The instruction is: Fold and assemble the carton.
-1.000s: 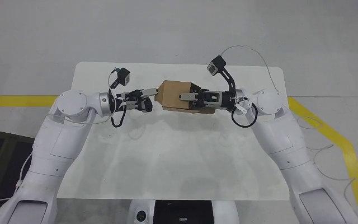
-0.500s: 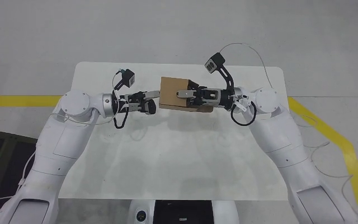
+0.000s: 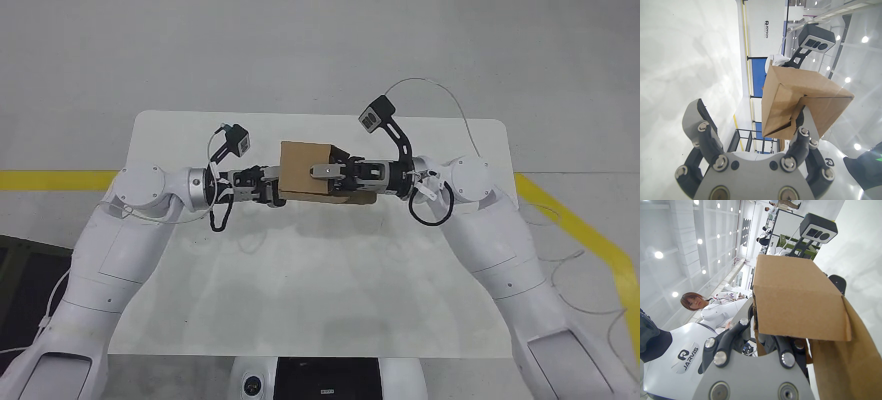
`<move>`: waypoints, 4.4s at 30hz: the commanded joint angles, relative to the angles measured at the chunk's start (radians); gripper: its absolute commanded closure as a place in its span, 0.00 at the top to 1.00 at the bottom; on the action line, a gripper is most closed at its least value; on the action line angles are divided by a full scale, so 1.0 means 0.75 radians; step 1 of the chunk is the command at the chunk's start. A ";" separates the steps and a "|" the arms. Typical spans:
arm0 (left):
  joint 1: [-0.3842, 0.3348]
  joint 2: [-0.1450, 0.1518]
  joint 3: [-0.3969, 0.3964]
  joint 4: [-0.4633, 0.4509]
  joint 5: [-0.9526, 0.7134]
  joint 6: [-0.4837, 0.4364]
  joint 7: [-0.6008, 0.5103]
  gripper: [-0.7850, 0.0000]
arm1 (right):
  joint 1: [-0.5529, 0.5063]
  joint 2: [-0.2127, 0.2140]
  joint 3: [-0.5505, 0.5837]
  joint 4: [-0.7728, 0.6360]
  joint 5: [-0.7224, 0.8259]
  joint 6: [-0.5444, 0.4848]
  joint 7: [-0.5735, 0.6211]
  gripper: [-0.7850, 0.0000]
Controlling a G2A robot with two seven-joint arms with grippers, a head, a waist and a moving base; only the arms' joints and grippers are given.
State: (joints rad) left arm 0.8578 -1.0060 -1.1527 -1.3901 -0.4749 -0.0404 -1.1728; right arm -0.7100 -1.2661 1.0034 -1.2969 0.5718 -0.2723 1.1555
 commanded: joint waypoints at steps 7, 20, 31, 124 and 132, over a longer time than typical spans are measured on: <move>-0.004 0.004 -0.022 0.017 0.021 -0.012 0.010 1.00 | -0.011 0.008 0.028 0.017 -0.039 0.015 -0.008 0.00; 0.037 0.025 -0.114 -0.089 0.230 -0.405 0.113 1.00 | -0.060 0.011 -0.021 0.114 -0.158 0.031 0.009 0.00; 0.114 0.058 -0.188 -0.126 0.687 -0.937 0.168 1.00 | -0.011 -0.051 -0.178 0.370 -0.188 -0.096 -0.050 0.00; -0.280 0.047 0.582 0.342 1.691 -1.128 1.270 1.00 | 0.044 -0.025 -0.094 0.426 -0.546 0.064 -0.094 0.00; -0.318 0.021 0.591 0.410 1.720 -1.187 1.276 1.00 | 0.147 -0.081 -0.190 0.571 -0.484 -0.033 -0.039 0.00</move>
State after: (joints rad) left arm 0.6221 -0.9878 -0.7104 -1.0887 0.8125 -0.9251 -0.2178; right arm -0.6102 -1.3208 0.8707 -0.8841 0.2047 -0.2877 1.1237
